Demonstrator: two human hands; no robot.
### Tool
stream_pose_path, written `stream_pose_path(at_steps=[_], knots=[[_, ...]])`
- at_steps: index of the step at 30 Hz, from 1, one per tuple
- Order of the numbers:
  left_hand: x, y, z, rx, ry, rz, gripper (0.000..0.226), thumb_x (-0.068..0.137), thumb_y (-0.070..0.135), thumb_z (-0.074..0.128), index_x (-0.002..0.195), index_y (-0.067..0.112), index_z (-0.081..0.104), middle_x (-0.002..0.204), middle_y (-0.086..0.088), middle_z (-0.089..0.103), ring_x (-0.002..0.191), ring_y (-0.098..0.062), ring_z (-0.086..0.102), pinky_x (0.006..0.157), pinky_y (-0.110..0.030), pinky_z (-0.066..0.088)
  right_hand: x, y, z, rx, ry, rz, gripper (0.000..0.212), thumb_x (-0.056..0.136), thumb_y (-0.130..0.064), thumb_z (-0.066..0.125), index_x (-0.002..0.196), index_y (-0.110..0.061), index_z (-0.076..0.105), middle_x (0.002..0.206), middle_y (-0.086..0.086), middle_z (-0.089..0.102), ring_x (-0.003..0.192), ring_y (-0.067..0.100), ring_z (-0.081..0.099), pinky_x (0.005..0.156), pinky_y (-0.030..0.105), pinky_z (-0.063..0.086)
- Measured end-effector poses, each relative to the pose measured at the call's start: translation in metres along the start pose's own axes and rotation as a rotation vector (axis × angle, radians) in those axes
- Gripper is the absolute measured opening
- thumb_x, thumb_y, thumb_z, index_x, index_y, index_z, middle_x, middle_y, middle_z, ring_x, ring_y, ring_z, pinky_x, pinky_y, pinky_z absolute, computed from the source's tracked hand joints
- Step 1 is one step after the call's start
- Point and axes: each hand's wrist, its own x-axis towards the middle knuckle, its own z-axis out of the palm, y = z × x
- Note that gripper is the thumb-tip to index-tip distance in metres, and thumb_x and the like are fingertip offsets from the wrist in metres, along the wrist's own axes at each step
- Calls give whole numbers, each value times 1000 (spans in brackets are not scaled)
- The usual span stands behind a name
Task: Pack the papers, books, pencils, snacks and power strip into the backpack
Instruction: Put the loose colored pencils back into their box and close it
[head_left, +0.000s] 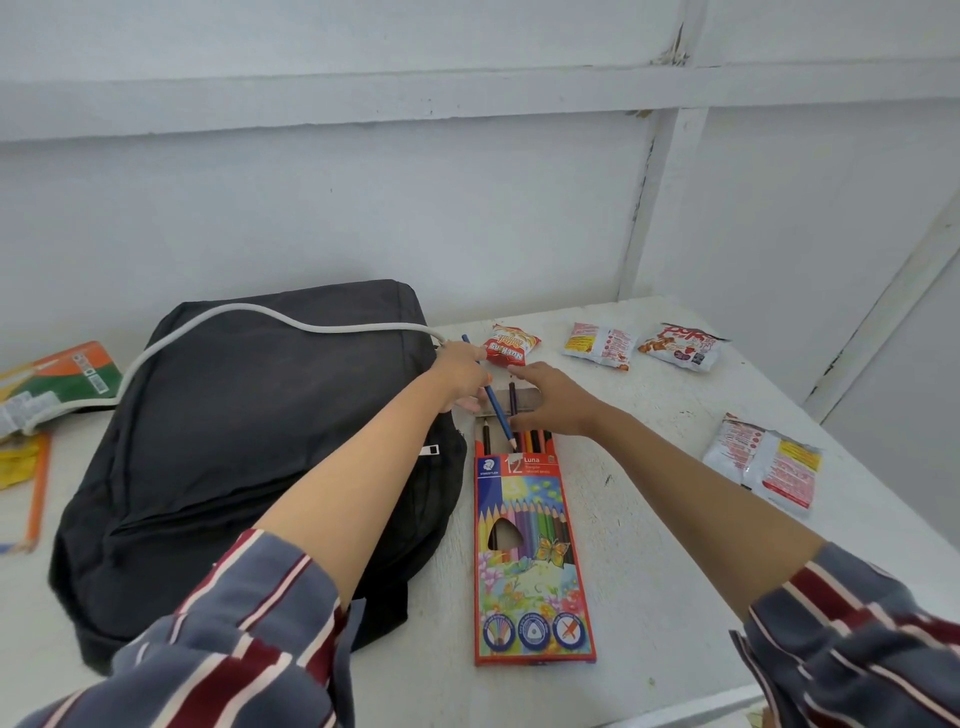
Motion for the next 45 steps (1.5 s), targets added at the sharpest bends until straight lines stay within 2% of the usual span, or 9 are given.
stream_pose_path(at_steps=[8, 14, 17, 24, 30, 36, 40, 42, 45], knots=[[4, -3, 4, 80, -53, -31, 55, 93, -9, 43, 143, 9, 32, 122, -21, 51, 89, -21, 54, 77, -32, 52, 4, 2, -4, 19, -62, 48, 76, 82, -28, 69, 145, -15, 28, 141, 9, 40, 127, 23, 39, 100, 32, 35], [1, -4, 4, 81, -58, -22, 57, 91, -11, 45, 143, 9, 32, 134, -19, 47, 113, -29, 56, 85, -36, 51, 5, 3, -5, 73, -118, 64, 77, 80, -24, 71, 144, -14, 29, 143, 9, 38, 129, 24, 38, 100, 31, 34], [1, -5, 4, 76, -62, -14, 58, 91, -11, 46, 143, 9, 33, 134, -19, 47, 108, -29, 56, 83, -35, 51, 6, 4, -5, 108, -119, 75, 77, 78, -22, 73, 143, -15, 32, 142, 9, 39, 127, 23, 39, 99, 32, 35], [-3, -3, 6, 70, -76, 6, 58, 89, -9, 50, 142, 11, 37, 141, -16, 41, 118, -30, 52, 88, -36, 52, 4, 4, -3, 34, -121, 79, 83, 78, -29, 74, 145, -17, 27, 149, 8, 28, 136, 25, 29, 107, 38, 30], [-4, -4, 9, 66, -86, 21, 55, 89, -6, 53, 139, 15, 43, 126, -17, 51, 106, -25, 56, 90, -37, 52, 0, 5, -9, 75, -101, 82, 86, 76, -24, 75, 146, -14, 26, 147, 10, 30, 134, 26, 31, 105, 37, 33], [-3, -5, 13, 224, -71, 64, 53, 91, 1, 53, 140, 16, 40, 145, -13, 39, 132, -31, 38, 103, -38, 38, -3, 7, -7, 81, -113, 97, 90, 75, -27, 77, 147, -14, 25, 146, 10, 27, 134, 27, 29, 106, 40, 36], [-3, -4, 16, 135, -90, 11, 53, 91, -2, 52, 140, 14, 41, 121, -19, 53, 108, -28, 54, 85, -31, 47, -2, 9, -8, 70, -106, 93, 91, 73, -27, 78, 146, -12, 26, 145, 9, 28, 134, 26, 29, 106, 37, 34], [-3, -3, 18, 98, -84, -17, 53, 91, -3, 52, 140, 14, 42, 105, -14, 54, 94, -23, 52, 75, -29, 48, -2, 11, -11, 77, -107, 95, 91, 72, -26, 79, 146, -10, 27, 144, 8, 30, 133, 25, 30, 105, 36, 33], [-1, -3, 22, 51, -81, -47, 52, 90, -4, 51, 139, 12, 42, 108, -13, 54, 90, -22, 51, 67, -25, 45, -1, 14, -15, 91, -95, 107, 90, 71, -23, 80, 145, -11, 28, 143, 8, 32, 131, 25, 33, 103, 34, 35]])
